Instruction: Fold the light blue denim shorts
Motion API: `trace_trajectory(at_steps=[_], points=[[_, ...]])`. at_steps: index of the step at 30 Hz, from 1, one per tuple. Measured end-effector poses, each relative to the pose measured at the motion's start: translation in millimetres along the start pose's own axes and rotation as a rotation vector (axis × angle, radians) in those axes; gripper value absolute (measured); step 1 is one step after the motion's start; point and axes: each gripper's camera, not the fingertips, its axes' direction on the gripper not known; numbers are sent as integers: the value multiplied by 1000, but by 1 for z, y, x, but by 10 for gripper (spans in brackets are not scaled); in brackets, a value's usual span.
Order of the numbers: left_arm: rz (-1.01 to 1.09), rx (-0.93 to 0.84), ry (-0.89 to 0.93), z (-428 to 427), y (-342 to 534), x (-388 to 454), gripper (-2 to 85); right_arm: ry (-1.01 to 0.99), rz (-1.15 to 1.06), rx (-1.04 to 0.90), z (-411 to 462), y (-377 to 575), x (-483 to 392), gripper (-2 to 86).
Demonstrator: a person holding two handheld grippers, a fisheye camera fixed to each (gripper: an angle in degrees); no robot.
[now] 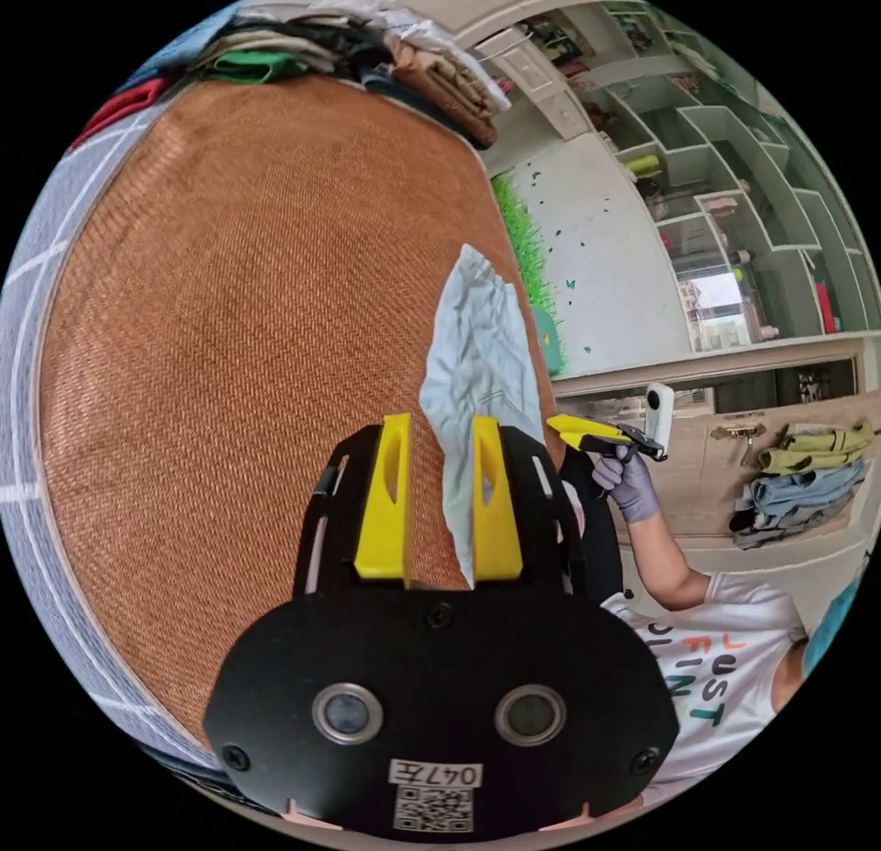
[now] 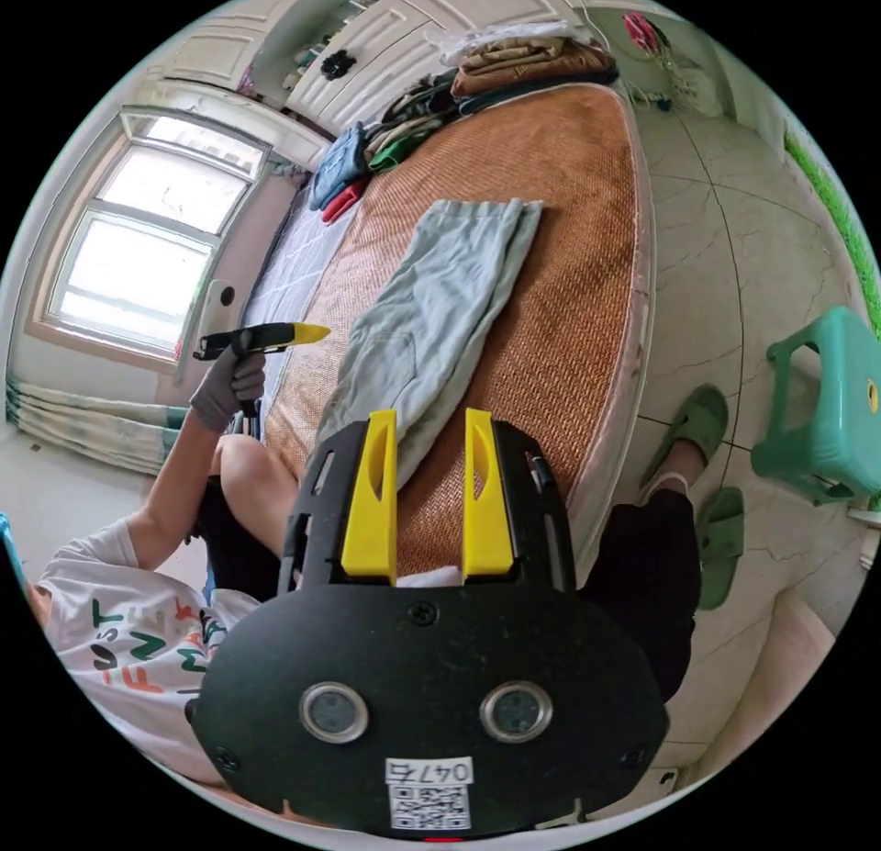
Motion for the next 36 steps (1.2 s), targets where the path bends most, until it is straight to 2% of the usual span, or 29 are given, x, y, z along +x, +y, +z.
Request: trace_trajectory(at_steps=[7, 10, 14, 20, 25, 29, 33, 36], points=[[-48, -41, 62, 28, -24, -34, 98, -159, 44, 10, 15, -4, 34, 68], [-55, 5, 184, 24, -27, -49, 96, -252, 65, 24, 23, -9, 45, 62], [-51, -13, 171, 38, -35, -62, 86, -280, 71, 27, 32, -12, 49, 46], [-55, -24, 348, 65, -45, -84, 57, -266, 67, -4, 39, -17, 40, 0], [-19, 43, 499, 49, -44, -96, 42, -367, 26, 54, 22, -20, 25, -7], [131, 214, 579, 2, -54, -73, 40, -407, -117, 193, -23, -36, -11, -8], [389, 383, 492, -52, -71, -16, 40, -222, -395, 378, -82, -57, -81, -8], [526, 406, 426, -67, -66, 4, 42, -92, -585, 374, -100, -54, -128, -7]])
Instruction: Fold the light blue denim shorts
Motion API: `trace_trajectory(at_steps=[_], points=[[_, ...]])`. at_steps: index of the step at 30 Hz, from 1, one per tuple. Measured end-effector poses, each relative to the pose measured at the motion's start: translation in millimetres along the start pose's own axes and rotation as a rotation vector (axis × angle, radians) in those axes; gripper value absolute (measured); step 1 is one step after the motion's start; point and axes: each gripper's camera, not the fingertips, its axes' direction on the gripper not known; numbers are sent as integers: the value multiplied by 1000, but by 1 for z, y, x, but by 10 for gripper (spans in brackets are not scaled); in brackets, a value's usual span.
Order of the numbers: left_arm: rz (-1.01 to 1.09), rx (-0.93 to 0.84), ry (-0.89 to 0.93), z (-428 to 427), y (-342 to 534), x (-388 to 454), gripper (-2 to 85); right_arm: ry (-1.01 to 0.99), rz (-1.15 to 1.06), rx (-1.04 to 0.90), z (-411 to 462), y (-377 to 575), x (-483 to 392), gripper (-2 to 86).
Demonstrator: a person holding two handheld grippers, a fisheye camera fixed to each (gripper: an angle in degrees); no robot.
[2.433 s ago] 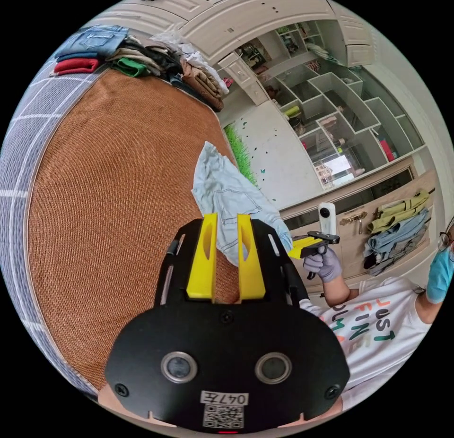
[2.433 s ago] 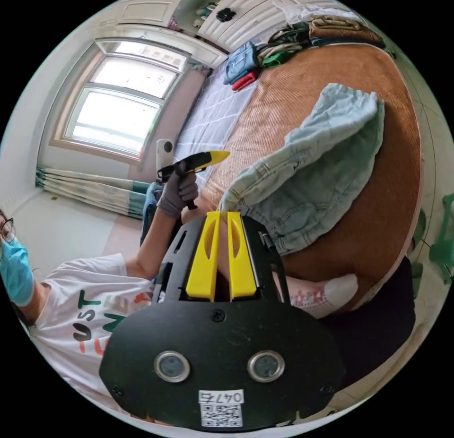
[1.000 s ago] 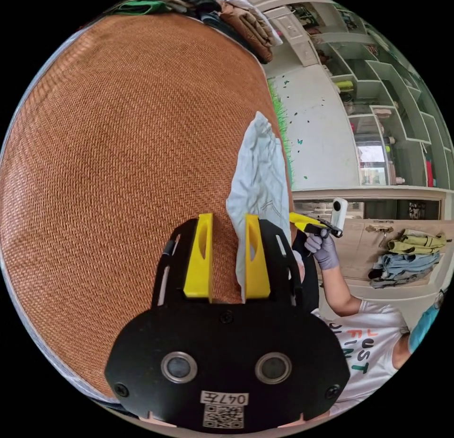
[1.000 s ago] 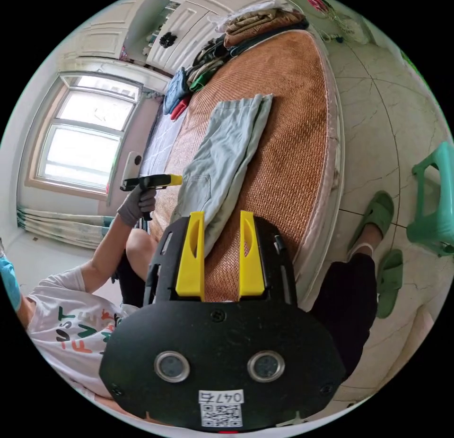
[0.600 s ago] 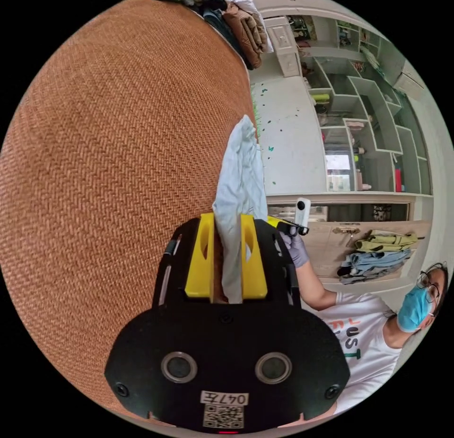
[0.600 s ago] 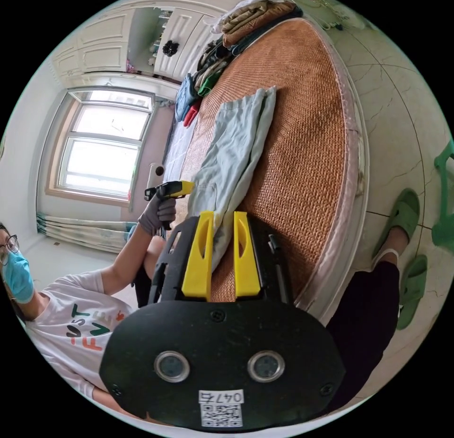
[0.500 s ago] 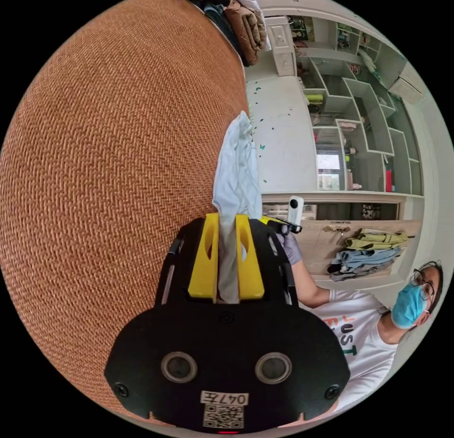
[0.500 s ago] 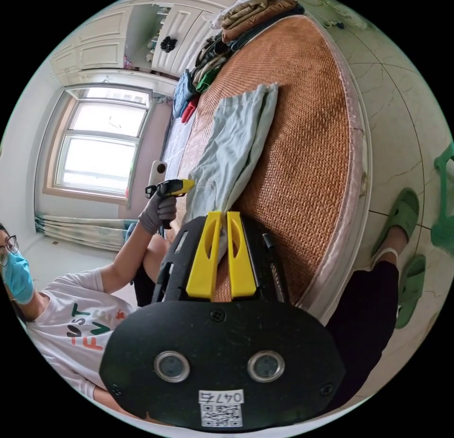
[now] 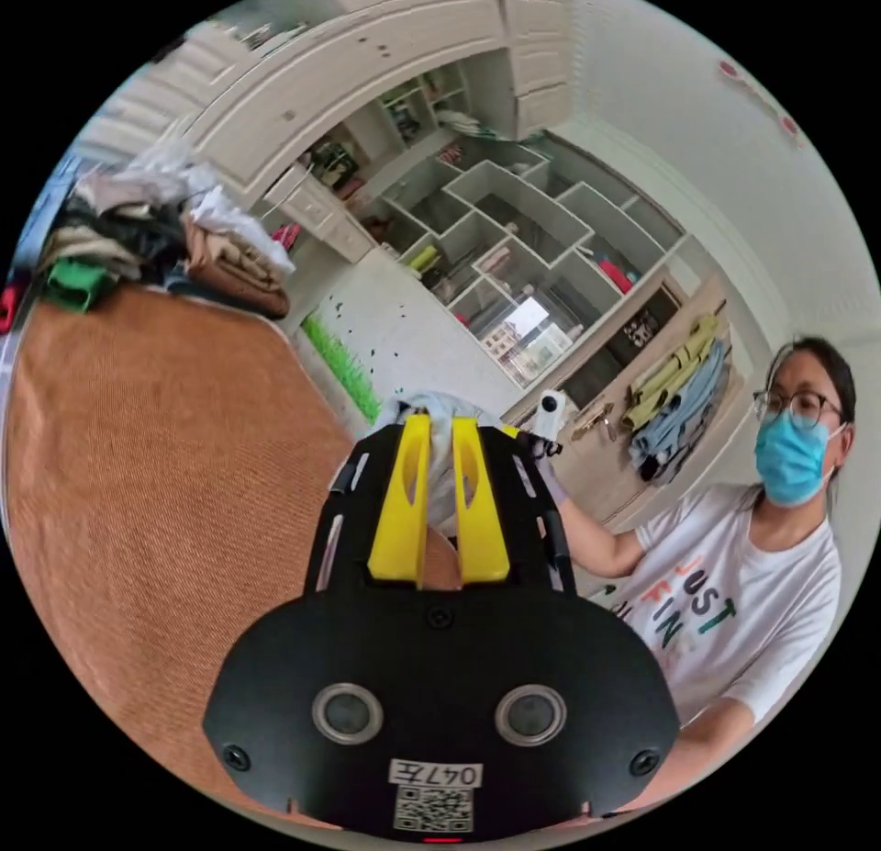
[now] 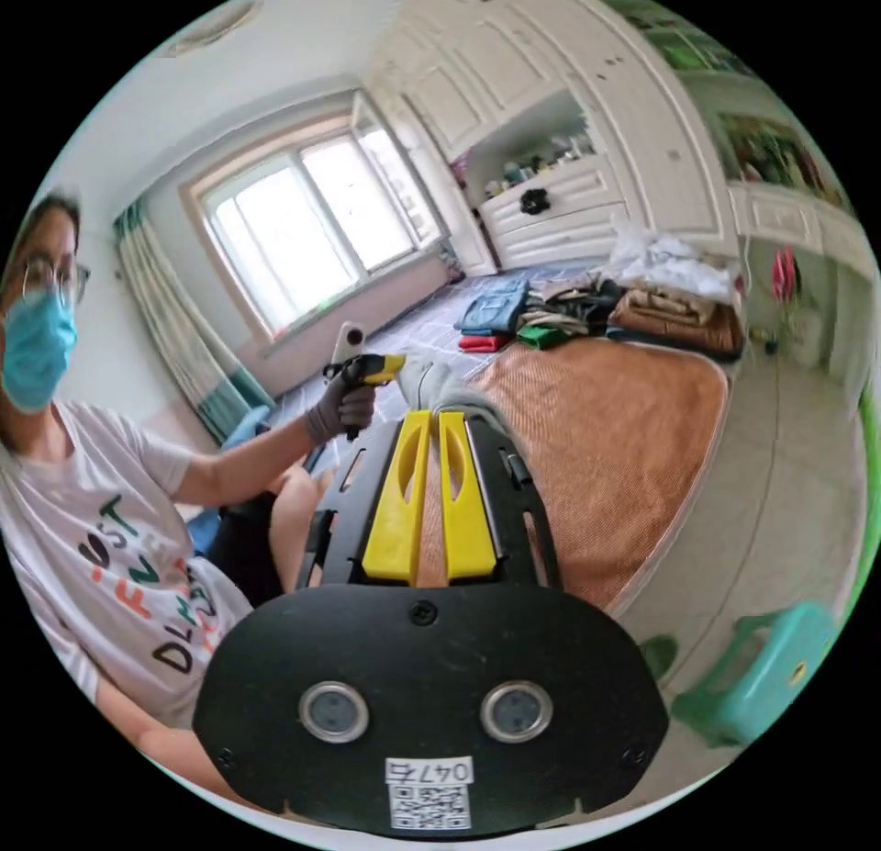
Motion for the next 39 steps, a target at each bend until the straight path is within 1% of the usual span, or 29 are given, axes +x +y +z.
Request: trace_trajectory(at_steps=[1, 2, 3, 4, 6, 7, 9, 12, 14, 16, 19, 22, 23, 24, 26, 29, 32, 34, 35, 36, 39], points=[[3, -17, 6, 0, 2, -1, 42, 9, -31, -26, 2, -2, -8, -7], [-21, -67, 30, 2, 12, -7, 44, 18, -86, -93, 10, 0, -23, -7], [-82, -135, 61, 5, 26, -20, 44, 15, -120, -177, 23, 7, -35, -7], [-122, -174, 73, 8, 35, -28, 45, 9, -130, -220, 32, 12, -40, -6], [-290, -312, 85, 19, 78, -58, 44, -22, -152, -388, 74, 41, -61, -6], [-324, -346, 72, 21, 88, -62, 43, -31, -157, -428, 84, 49, -67, -6], [-413, -498, -10, 33, 117, -68, 42, -43, -192, -568, 121, 73, -89, -5], [-495, -628, -48, 42, 133, -68, 43, -53, -201, -644, 142, 80, -106, 2], [-531, -628, -49, 39, 135, -67, 44, -89, -162, -683, 145, 79, -106, 17], [-552, -588, -65, 33, 135, -65, 45, -135, -117, -714, 141, 77, -102, 33], [-586, -511, -95, 19, 138, -59, 46, -74, -57, -673, 117, 75, -91, 43], [-639, -457, -188, 4, 141, -48, 46, 29, 131, -502, 85, 65, -60, 54], [-650, -440, -250, -3, 141, -41, 45, 51, 219, -423, 74, 61, -45, 60], [-635, -426, -305, -7, 138, -31, 43, 59, 286, -347, 67, 59, -31, 67], [-570, -394, -340, -8, 131, -9, 39, 76, 346, -284, 66, 56, -14, 79], [-411, -374, -278, 14, 122, 28, 30, 86, 373, -296, 83, 50, 12, 91], [-264, -373, -256, 45, 128, 49, 23, 74, 403, -372, 106, 47, 35, 90], [-252, -378, -227, 59, 134, 48, 19, -6, 424, -413, 116, 47, 45, 76], [-252, -383, -197, 65, 136, 47, 17, -72, 424, -426, 121, 45, 46, 55], [-248, -379, -176, 68, 137, 46, 14, -91, 410, -437, 123, 44, 45, 36], [-257, -367, -158, 70, 139, 43, 7, -56, 348, -430, 115, 36, 35, 5]])
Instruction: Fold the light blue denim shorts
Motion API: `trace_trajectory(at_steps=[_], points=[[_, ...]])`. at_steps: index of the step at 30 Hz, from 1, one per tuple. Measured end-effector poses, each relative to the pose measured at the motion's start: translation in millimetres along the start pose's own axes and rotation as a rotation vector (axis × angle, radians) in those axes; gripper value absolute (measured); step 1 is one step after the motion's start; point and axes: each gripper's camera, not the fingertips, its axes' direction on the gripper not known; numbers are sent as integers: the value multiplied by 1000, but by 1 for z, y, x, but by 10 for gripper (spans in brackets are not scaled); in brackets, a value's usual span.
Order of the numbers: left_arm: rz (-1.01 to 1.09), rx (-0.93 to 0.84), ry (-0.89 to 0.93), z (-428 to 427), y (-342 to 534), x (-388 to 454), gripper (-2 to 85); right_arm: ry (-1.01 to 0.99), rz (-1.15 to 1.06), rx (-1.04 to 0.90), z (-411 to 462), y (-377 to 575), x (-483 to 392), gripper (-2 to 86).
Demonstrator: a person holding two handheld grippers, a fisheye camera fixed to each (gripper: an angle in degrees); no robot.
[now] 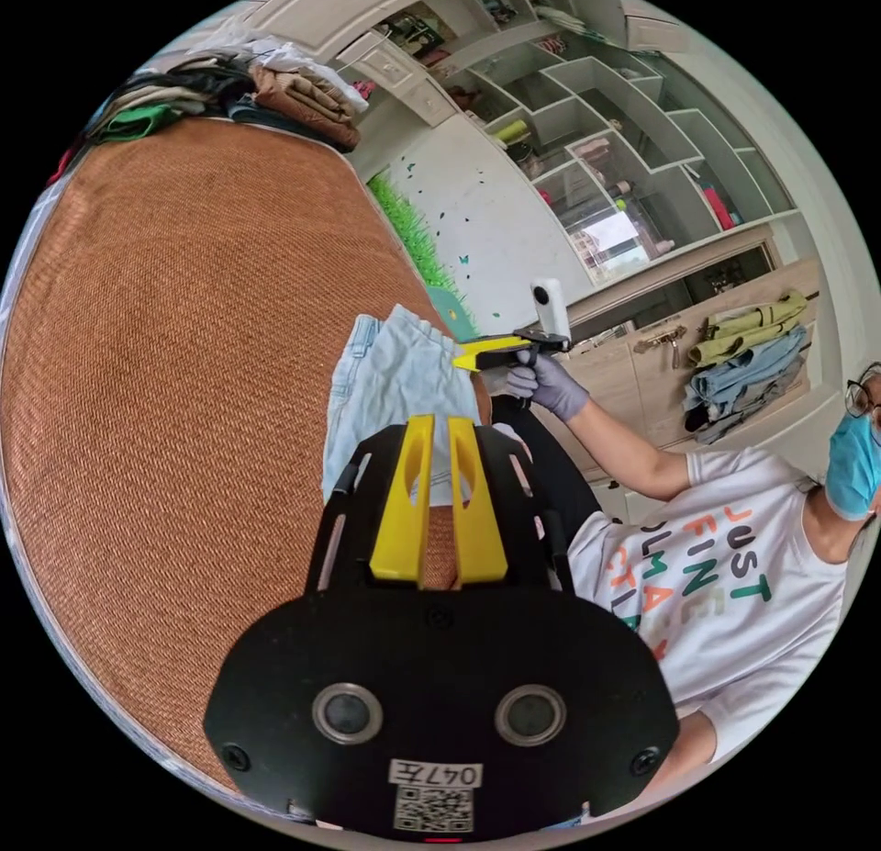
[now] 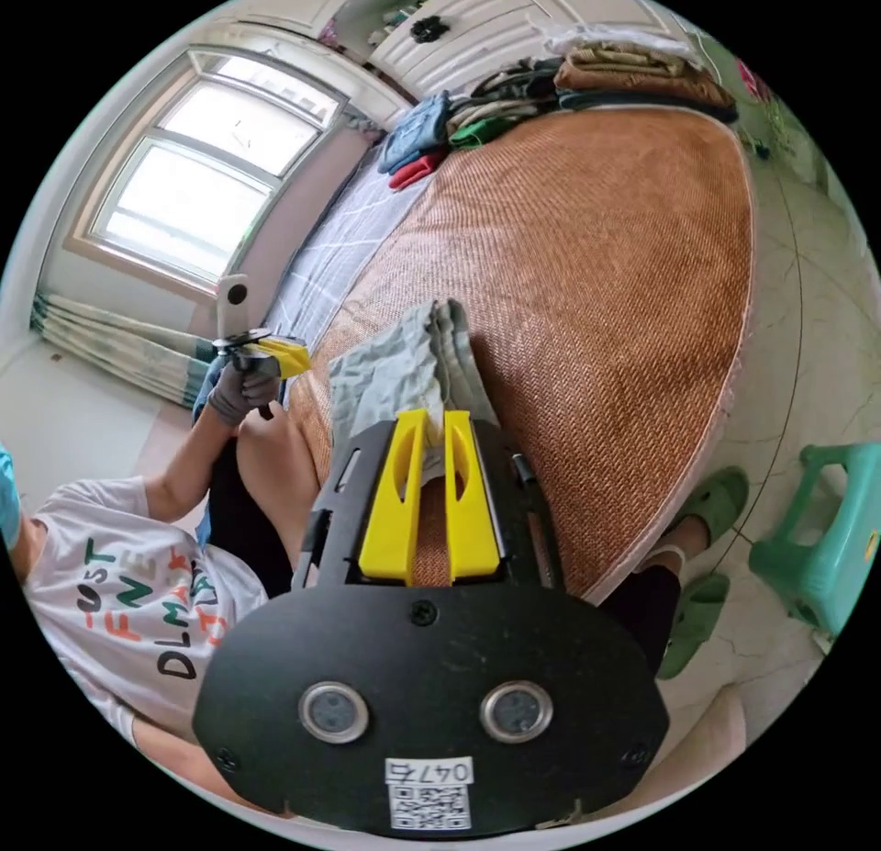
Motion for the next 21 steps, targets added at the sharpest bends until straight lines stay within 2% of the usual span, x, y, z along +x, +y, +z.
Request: trace_trajectory(at_steps=[4, 6, 9, 14, 17, 21], points=[[-35, -29, 26, 9, 4, -7, 4, 117, -106, 47, -15, 1, -35, 1], [-48, -73, 19, 17, 5, -8, 3, 252, -206, 24, -13, -1, -61, 8], [-38, -107, 0, 24, 6, -3, 3, 416, -146, -61, 0, -5, -57, 30], [-31, -126, -6, 28, 13, 5, 1, 290, 46, -52, -4, 11, -11, 70], [-25, -135, -7, 28, 16, 10, 1, 187, 38, 37, -15, 17, 5, 108], [-31, -127, -13, 24, 20, 13, -1, 62, -17, 120, -22, 7, 31, 119]])
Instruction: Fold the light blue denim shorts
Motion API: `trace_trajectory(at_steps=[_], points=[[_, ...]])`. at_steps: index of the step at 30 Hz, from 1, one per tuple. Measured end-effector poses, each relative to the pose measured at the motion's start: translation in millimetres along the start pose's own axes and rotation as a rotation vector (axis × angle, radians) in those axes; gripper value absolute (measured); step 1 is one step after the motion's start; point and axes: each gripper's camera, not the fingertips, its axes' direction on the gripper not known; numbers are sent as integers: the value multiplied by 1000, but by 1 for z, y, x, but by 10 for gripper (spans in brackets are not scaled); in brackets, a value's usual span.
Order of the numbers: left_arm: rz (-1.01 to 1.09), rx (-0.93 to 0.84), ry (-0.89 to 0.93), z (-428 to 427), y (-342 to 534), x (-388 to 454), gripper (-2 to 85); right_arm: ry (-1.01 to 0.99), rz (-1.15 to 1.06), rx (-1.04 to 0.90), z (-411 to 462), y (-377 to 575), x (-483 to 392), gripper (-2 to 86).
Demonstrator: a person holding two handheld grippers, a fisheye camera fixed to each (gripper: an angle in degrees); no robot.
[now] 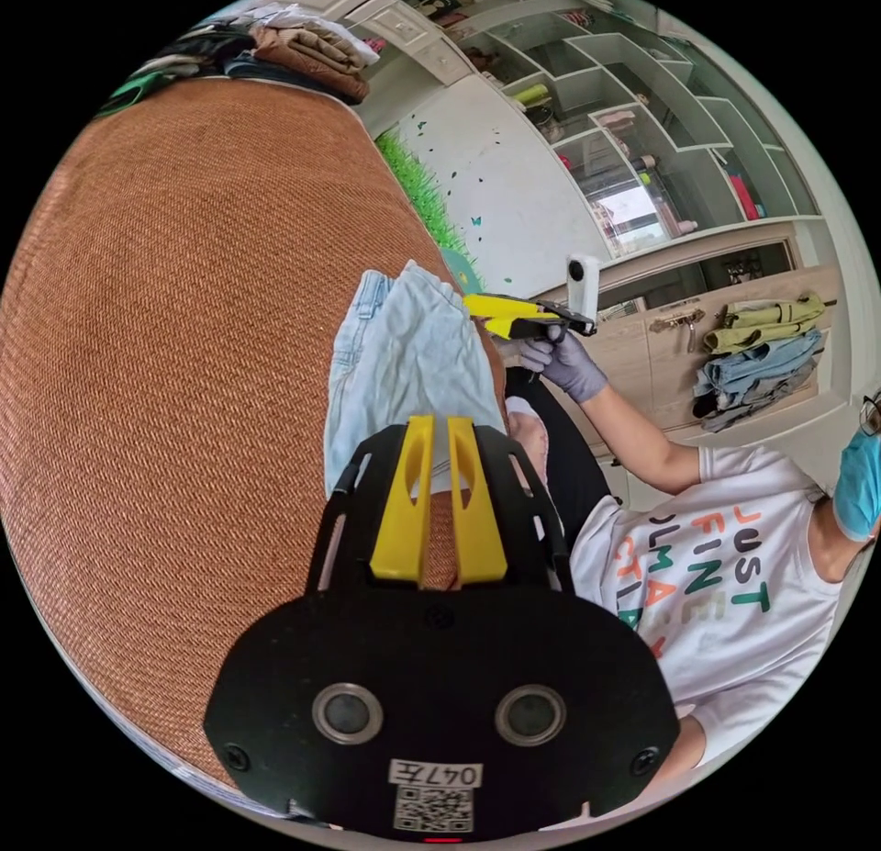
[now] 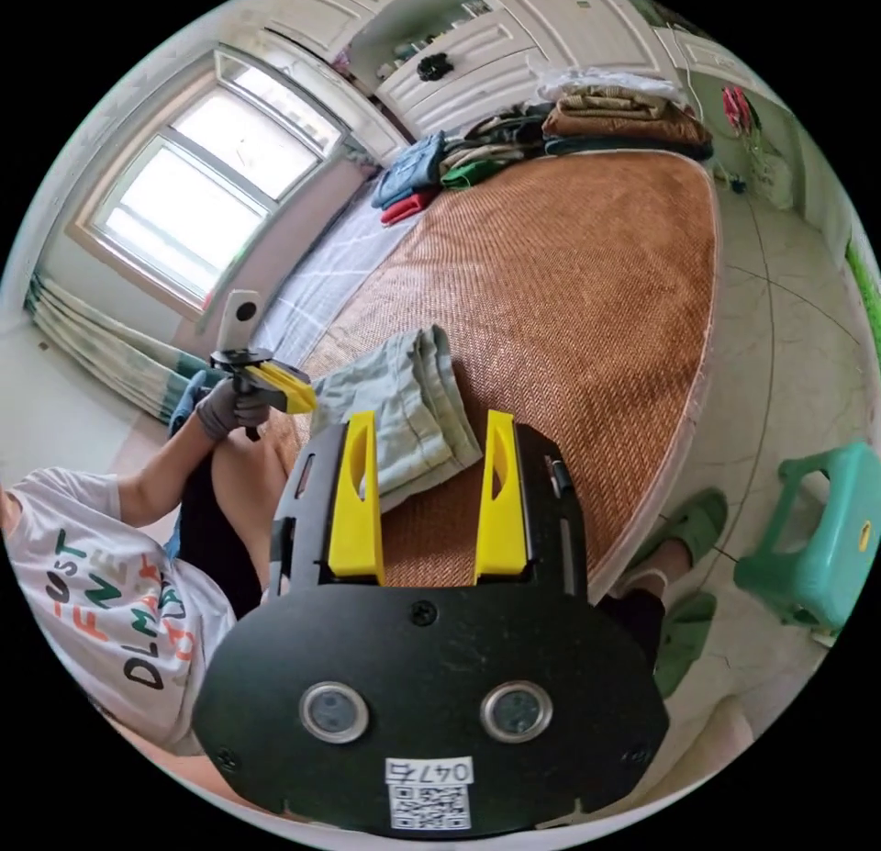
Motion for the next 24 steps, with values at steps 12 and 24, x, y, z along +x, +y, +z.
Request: trace_trajectory(at_steps=[12, 24], points=[[-193, 109, -1, -41, 38, -18, -9, -231, -35, -90, -20, -7, 31, -1], [-260, 176, -1, -90, 78, 5, -10, 121, -587, -120, -64, -61, -62, -2]])
